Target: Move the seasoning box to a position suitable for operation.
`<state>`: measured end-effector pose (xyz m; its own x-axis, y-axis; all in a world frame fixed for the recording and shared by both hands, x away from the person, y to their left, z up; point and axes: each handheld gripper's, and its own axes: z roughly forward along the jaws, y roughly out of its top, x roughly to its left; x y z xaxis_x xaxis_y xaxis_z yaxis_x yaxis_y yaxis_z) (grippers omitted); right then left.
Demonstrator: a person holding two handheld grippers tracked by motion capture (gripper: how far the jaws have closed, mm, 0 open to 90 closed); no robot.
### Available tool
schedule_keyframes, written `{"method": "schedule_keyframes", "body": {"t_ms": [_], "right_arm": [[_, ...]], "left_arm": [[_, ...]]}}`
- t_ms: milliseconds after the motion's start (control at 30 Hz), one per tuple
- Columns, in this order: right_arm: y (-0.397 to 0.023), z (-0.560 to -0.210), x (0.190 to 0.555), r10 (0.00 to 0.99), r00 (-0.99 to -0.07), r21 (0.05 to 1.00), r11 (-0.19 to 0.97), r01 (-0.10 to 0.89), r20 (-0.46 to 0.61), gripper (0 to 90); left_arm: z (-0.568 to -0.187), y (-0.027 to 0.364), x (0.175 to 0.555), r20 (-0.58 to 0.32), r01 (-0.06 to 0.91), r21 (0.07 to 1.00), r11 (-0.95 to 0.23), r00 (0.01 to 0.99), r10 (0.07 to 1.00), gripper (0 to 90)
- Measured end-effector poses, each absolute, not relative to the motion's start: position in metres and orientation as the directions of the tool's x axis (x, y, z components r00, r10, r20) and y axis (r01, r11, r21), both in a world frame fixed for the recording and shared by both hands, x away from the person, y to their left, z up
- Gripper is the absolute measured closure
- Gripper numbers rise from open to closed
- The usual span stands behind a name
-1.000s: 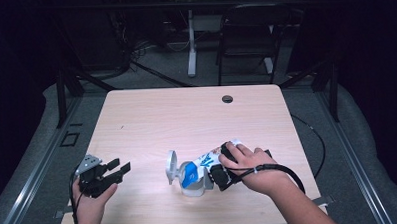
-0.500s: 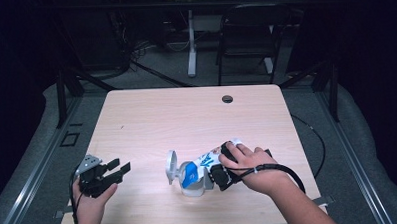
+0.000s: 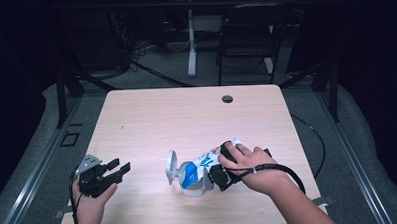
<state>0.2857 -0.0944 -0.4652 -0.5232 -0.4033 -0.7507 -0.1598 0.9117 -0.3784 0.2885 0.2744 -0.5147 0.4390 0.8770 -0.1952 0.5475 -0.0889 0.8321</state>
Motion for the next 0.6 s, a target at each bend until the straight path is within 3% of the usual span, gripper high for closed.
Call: {"method": "schedule_keyframes", "body": {"t_ms": [600], "right_arm": [[-0.0933, -0.4633, 0.2838, -0.416, -0.517, -0.397, 0.905, -0.154, -0.748, 52.8]], "left_arm": [[-0.5151, 0.2749, 0.2886, -0.195, 0.549, 0.831, -0.089, 0.437, 0.878, 49.8]]}}
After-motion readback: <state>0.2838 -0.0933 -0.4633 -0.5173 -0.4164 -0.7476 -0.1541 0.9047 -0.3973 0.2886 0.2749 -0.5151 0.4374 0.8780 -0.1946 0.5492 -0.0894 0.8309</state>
